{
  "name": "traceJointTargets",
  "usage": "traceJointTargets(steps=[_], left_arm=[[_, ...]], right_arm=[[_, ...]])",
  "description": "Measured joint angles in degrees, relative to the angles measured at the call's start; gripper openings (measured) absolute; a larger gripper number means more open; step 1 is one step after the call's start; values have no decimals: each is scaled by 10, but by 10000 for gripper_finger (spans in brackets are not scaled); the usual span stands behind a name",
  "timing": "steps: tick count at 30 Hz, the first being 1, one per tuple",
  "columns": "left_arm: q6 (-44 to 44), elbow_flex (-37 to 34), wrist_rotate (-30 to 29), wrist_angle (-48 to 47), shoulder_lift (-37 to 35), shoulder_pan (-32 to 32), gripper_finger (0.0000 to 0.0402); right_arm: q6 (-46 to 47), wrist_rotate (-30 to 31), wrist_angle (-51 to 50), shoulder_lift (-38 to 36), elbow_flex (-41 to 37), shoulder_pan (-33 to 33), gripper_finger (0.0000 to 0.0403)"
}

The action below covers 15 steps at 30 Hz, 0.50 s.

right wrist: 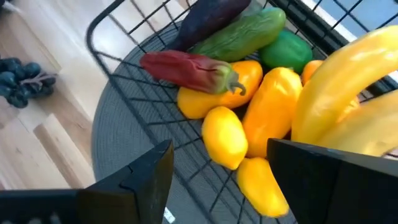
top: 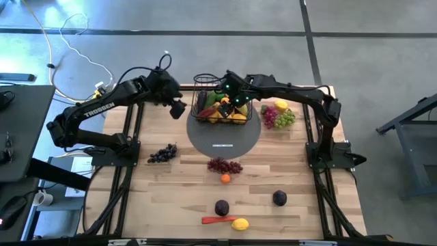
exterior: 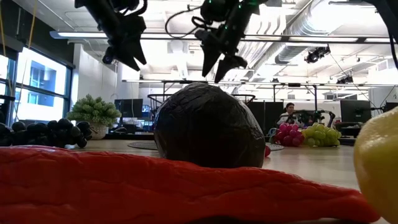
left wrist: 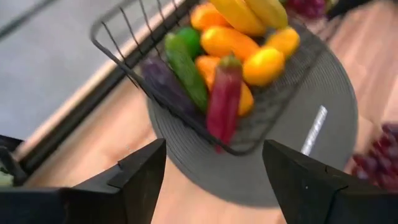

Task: Build produce basket
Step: Put the bottom left purple grapes into the black wire basket

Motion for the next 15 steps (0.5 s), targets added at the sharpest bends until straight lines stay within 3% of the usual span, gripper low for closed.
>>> traceJointTargets(steps=[15], left_arm=[[32, -3, 11, -178, -1, -71, 255]], right_arm=[[-27, 19, -55, -1, 39, 38, 238]])
